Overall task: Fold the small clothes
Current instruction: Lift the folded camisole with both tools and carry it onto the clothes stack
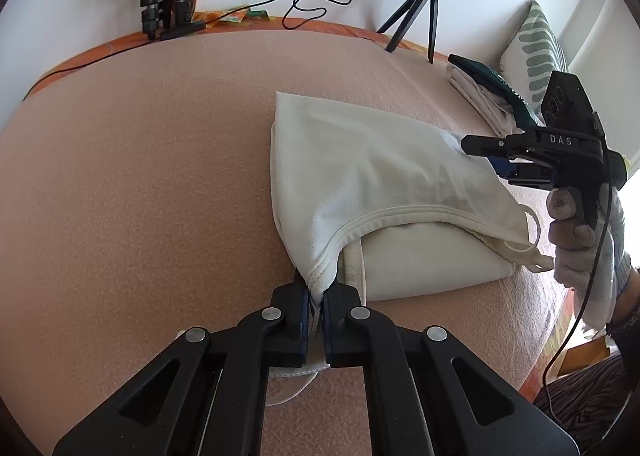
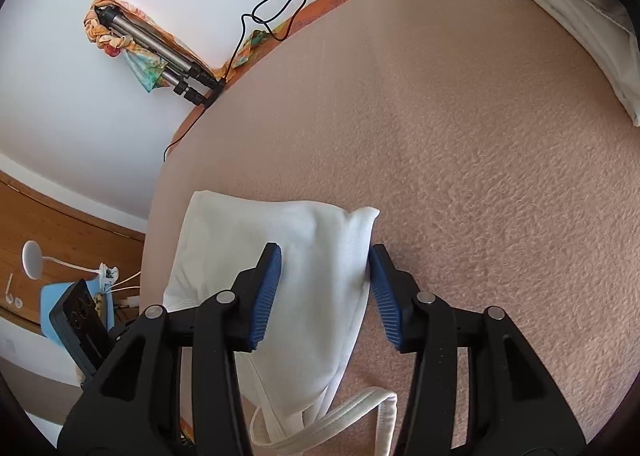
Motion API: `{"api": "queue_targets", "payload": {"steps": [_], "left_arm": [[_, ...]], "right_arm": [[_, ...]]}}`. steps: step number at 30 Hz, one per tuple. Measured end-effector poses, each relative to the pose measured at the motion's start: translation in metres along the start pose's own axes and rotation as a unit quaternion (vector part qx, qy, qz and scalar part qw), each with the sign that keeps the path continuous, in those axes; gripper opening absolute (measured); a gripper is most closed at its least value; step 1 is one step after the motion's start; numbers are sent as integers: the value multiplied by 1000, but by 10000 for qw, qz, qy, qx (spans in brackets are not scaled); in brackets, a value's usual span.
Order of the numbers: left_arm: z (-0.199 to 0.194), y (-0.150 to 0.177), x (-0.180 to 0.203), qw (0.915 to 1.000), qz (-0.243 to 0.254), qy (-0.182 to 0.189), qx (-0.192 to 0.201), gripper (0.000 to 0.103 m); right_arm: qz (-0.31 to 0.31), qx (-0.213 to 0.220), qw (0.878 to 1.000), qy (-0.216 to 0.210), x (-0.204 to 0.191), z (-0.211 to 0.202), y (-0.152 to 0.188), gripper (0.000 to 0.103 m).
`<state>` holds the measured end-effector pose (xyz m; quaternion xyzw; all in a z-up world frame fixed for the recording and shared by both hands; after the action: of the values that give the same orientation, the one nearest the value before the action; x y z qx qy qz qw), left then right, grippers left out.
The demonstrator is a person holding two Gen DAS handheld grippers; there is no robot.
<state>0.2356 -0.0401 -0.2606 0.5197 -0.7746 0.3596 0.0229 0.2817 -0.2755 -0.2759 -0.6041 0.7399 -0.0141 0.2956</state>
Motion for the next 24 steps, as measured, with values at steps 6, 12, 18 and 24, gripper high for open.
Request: {"api": "queue_targets", "payload": {"steps": [6, 12, 18, 24], "left_arm": [[-20, -5, 18, 9994, 250, 33, 222, 4], [-30, -11, 41, 9985, 403, 167, 329, 3], [-32, -30, 79, 9953, 748, 335, 513, 3], [-18, -61, 120, 9910, 937, 639, 714, 3]], "right_arm": [[-579, 277, 9973, 358, -26, -21, -1, 10], [-890, 680, 9923, 523, -44, -63, -13, 9], [-1087, 1043, 9863, 670, -45, -112, -30, 9], [-1122, 1424, 9790, 929, -23, -163, -54, 9]]}}
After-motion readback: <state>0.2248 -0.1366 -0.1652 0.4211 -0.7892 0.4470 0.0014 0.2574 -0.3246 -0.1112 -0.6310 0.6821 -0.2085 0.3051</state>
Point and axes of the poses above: each gripper's, at about its wrist camera, not at the fingertips, and z roughly the way its jaws point, x to its right, y to its underside, the point moved 6 cm from there along z, roughly the way its jaws point, and after that the axes turned 12 degrees about y, right-handed, at the moved point
